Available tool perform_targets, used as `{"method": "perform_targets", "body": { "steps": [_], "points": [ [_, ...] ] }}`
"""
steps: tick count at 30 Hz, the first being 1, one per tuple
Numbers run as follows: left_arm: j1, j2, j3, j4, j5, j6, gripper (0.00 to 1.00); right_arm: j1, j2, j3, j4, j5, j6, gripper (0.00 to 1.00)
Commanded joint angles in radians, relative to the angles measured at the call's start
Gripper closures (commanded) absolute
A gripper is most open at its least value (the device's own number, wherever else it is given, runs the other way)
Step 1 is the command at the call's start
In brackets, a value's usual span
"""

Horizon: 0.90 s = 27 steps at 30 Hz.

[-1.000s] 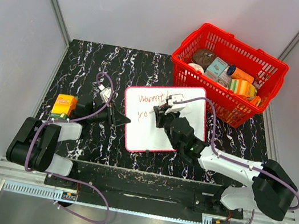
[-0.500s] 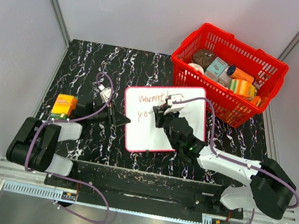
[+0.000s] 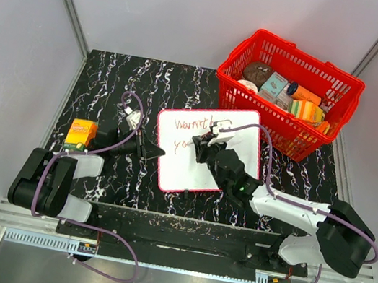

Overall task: Write a sentence on the whiteboard
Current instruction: Write on the whiteboard with the whiteboard.

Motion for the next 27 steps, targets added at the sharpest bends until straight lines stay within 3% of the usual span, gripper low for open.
{"method": "perform_targets", "body": {
  "steps": [1,27],
  "points": [
    [-0.007,0.0,0.022,0.048,-0.007,0.063,1.0,-0.01,-0.024,-0.019,-0.016,-0.007,0.019,1.0],
    [-0.009,-0.001,0.024,0.045,-0.008,0.064,1.0,-0.027,-0.007,0.037,-0.026,0.092,0.0,1.0]
  ]
}}
